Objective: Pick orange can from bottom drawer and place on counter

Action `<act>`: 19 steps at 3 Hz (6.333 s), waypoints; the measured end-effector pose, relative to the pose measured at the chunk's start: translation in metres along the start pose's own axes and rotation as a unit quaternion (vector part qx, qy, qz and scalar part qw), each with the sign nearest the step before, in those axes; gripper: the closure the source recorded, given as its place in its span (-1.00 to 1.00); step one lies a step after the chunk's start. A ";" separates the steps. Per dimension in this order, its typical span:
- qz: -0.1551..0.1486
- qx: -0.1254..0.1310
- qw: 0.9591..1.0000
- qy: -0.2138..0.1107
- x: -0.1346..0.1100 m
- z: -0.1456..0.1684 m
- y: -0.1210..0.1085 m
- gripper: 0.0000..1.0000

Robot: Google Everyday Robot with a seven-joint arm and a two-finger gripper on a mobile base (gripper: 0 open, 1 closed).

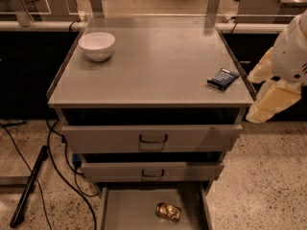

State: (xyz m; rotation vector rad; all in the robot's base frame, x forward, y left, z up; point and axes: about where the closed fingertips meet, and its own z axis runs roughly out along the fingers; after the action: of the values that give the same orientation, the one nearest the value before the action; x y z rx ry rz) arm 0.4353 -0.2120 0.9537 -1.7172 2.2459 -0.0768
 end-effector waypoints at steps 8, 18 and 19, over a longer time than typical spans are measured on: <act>0.096 -0.065 0.992 -0.059 0.110 0.324 0.110 1.00; 0.118 -0.063 0.969 -0.208 0.113 0.657 0.193 1.00; 0.118 -0.058 0.968 -0.216 0.108 0.673 0.194 1.00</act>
Offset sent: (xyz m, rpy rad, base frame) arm -0.0263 -0.0013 -0.1741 0.1316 0.1208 -0.0516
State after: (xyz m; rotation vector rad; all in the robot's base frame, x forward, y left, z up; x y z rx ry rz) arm 0.4158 -0.1627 0.2474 -1.3426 2.1290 0.4464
